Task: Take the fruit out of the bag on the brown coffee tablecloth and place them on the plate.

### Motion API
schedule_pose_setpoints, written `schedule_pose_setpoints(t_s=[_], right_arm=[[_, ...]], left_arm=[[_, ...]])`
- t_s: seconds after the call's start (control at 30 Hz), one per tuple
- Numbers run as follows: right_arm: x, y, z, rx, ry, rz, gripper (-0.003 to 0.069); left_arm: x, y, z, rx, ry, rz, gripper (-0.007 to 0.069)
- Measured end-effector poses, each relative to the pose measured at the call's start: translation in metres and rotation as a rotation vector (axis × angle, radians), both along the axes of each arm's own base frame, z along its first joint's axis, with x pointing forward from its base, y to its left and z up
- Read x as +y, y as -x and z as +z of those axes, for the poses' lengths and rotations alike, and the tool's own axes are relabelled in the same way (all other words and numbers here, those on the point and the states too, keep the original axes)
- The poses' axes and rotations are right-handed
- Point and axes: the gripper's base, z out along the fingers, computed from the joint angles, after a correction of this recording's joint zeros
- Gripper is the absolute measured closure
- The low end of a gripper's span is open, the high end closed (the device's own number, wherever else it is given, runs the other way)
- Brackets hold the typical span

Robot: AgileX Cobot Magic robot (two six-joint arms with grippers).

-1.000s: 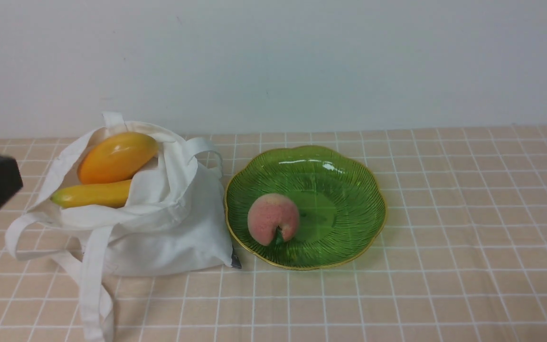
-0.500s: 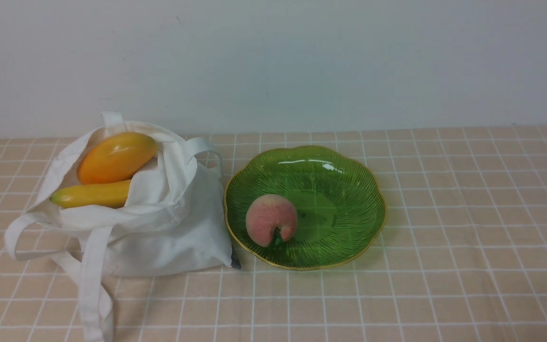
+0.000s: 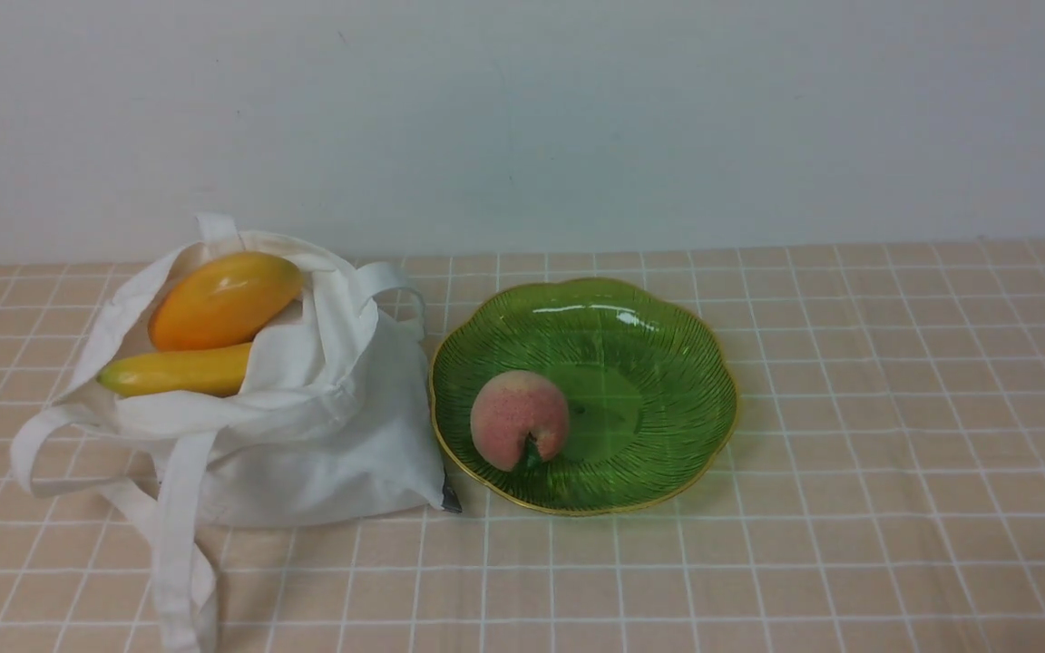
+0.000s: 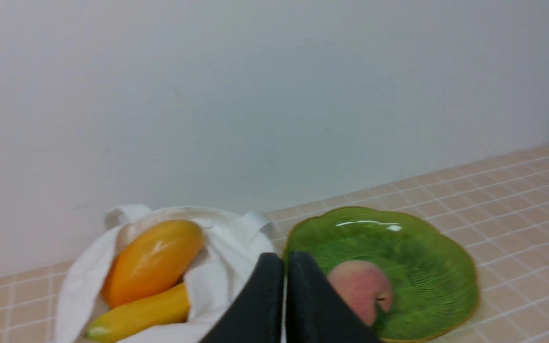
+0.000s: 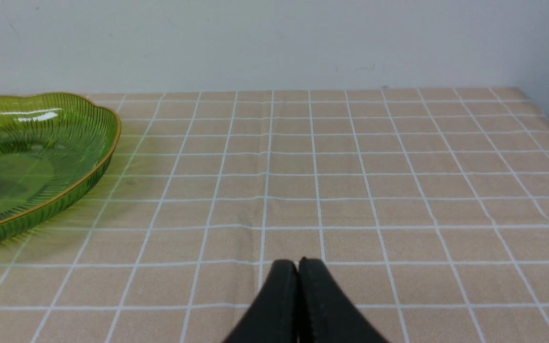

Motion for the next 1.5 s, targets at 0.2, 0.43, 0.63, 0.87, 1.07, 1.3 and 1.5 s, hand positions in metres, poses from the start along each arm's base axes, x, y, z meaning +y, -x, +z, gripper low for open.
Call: schedule_pose_setpoints(t_s=[0.2, 0.43, 0.63, 0.87, 1.07, 1.3, 1.5], right_arm=[[0.0, 0.0, 0.0, -0.001, 0.0, 0.0, 0.0673], [0.0, 0.0, 0.0, -0.001, 0.0, 0.0, 0.0673], [0.0, 0.0, 0.0, -0.002, 0.0, 0.0, 0.0673], [0.0, 0.0, 0.0, -0.002, 0.0, 0.0, 0.0673], [0.0, 0.0, 0.0, -0.002, 0.0, 0.0, 0.0673], [0.0, 0.0, 0.0, -0.002, 0.0, 0.0, 0.0673], [0.0, 0.0, 0.0, -0.002, 0.0, 0.0, 0.0673]], left_arm=[[0.008, -0.002, -0.082, 0.089, -0.035, 0.155, 0.0632], [0.009, -0.008, -0.137, 0.246, -0.056, 0.168, 0.0632], [0.008, -0.009, -0.136, 0.228, -0.023, 0.165, 0.0632], [0.008, -0.009, -0.136, 0.228, -0.017, 0.164, 0.0632], [0.008, -0.009, -0.136, 0.228, -0.017, 0.164, 0.0632], [0.008, -0.009, -0.136, 0.228, -0.017, 0.164, 0.0632], [0.008, -0.009, -0.136, 0.228, -0.016, 0.164, 0.0632]])
